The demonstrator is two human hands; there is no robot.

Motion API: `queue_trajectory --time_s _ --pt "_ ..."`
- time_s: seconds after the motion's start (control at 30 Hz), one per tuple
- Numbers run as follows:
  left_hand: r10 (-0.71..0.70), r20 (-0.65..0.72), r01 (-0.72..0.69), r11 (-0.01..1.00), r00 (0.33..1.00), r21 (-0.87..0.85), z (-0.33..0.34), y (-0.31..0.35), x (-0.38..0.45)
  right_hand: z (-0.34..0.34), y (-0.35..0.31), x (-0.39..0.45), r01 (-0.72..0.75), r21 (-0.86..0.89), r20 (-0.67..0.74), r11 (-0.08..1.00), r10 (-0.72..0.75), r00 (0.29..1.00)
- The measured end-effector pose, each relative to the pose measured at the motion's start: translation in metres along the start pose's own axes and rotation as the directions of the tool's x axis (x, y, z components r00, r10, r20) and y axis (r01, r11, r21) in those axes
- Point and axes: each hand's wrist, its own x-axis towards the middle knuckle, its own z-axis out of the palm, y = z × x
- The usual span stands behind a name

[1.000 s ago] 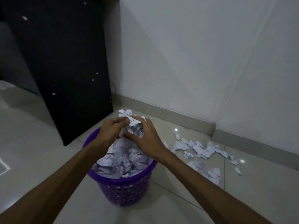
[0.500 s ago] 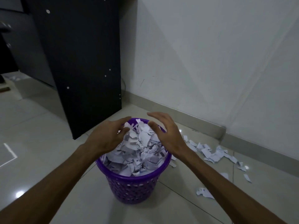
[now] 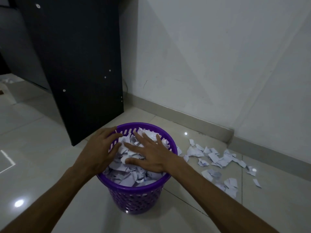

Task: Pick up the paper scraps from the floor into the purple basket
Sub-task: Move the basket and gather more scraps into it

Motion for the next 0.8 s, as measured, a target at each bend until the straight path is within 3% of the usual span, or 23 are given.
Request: queue_trajectory --time_s 0.13,0.27,0.4,0.67,0.8 --pt "-0.139 0.001 0.136 0.968 0.990 -0.209 0.003 -0.003 -0.001 0.006 0.001 0.002 -0.032 -0.070 0.130 0.997 0.041 0.991" --pt "-0.260 0.036 0.248 0.856 0.965 -0.454 0.005 -0.001 -0.002 0.014 -0.002 0.008 -0.037 -0.098 0.242 0.994 0.060 0.968" --pt "-0.317 0.056 0.300 0.806 0.947 -0.511 0.010 -0.004 0.002 0.018 0.000 0.018 -0.062 -0.071 0.334 0.996 0.082 0.939" --pt "-0.292 0.060 0.278 0.794 0.954 -0.540 0.014 -0.010 0.015 0.022 0.005 0.036 -0.118 -0.103 0.444 0.988 0.152 0.883" --pt "-0.287 0.080 0.283 0.788 0.955 -0.547 0.015 -0.012 0.023 0.011 0.002 0.033 -0.170 0.003 0.365 0.985 0.157 0.918"
